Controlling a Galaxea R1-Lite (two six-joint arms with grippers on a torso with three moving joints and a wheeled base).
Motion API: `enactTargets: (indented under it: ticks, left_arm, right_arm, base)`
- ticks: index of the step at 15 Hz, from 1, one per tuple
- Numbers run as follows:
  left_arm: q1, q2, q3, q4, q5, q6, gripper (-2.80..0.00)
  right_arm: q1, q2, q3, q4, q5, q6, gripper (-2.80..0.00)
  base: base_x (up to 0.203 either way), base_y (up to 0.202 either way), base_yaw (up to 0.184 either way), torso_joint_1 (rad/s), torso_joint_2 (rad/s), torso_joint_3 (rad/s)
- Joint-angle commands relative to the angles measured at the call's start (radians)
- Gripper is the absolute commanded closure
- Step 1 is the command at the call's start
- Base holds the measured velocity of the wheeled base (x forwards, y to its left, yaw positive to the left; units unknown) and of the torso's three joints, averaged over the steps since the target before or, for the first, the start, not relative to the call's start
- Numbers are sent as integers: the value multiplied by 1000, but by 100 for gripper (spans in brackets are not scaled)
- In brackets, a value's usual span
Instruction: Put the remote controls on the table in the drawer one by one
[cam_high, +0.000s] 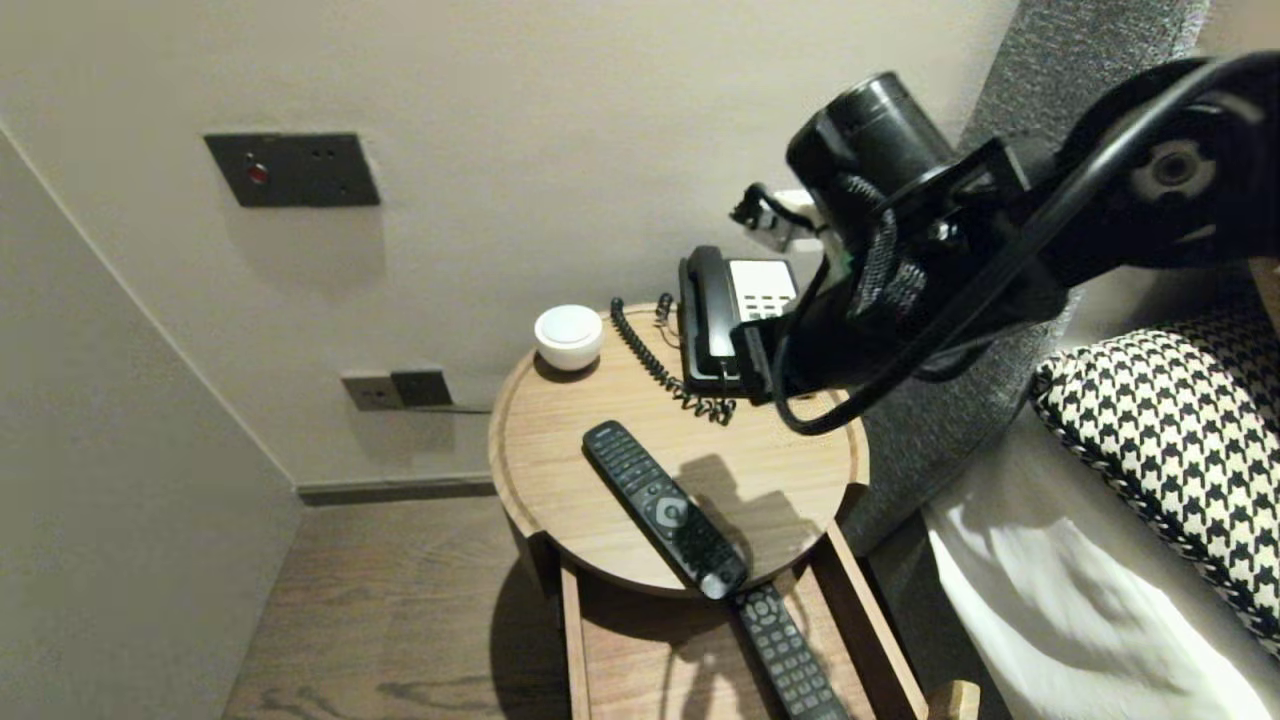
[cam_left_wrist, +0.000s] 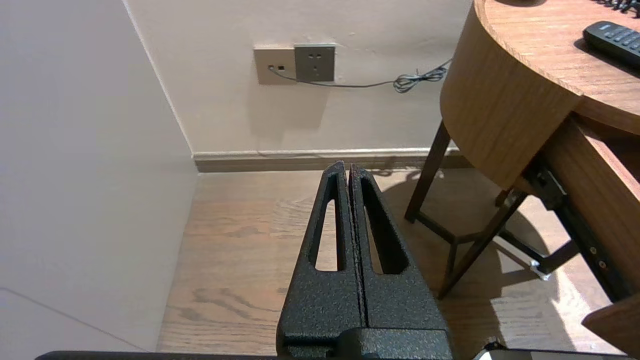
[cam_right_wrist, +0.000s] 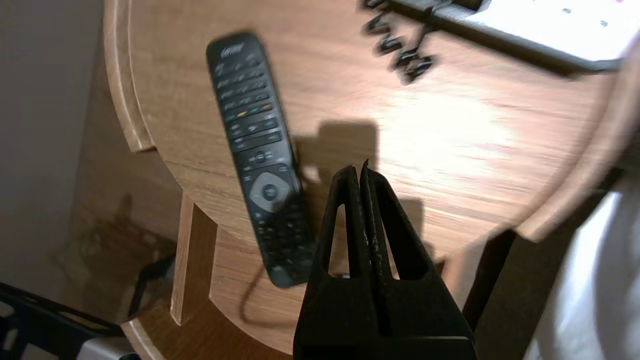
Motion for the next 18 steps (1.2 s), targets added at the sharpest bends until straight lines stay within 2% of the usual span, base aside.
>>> enactTargets:
  ticks: [1,5,6,8,13,18]
  left_arm:
    - [1,0,0,0,1,0,0]
    - [1,0,0,0,1,0,0]
    - [1,0,0,0,1,0,0]
    - [1,0,0,0,1,0,0]
    - [1,0,0,0,1,0,0]
    - [1,0,0,0,1,0,0]
  right_arm:
    - [13,53,-3,5,-1,2,0]
    - [53,138,-17,-29,-10,-29,0]
    - [62,145,-17,-41,-12,-40,-280]
    - [74,150,-17,-42,-12,-73,-280]
    - [88,200,-19,-112,-15,-93,-280]
    - [91,242,-23,-125,-39,-129,-280]
  base:
    - [0,0,0,0,0,0]
    - [0,0,0,0,0,0]
    - [0,0,0,0,0,0]
    - [0,0,0,0,0,0]
    - [0,0,0,0,0,0]
    - [0,0,0,0,0,0]
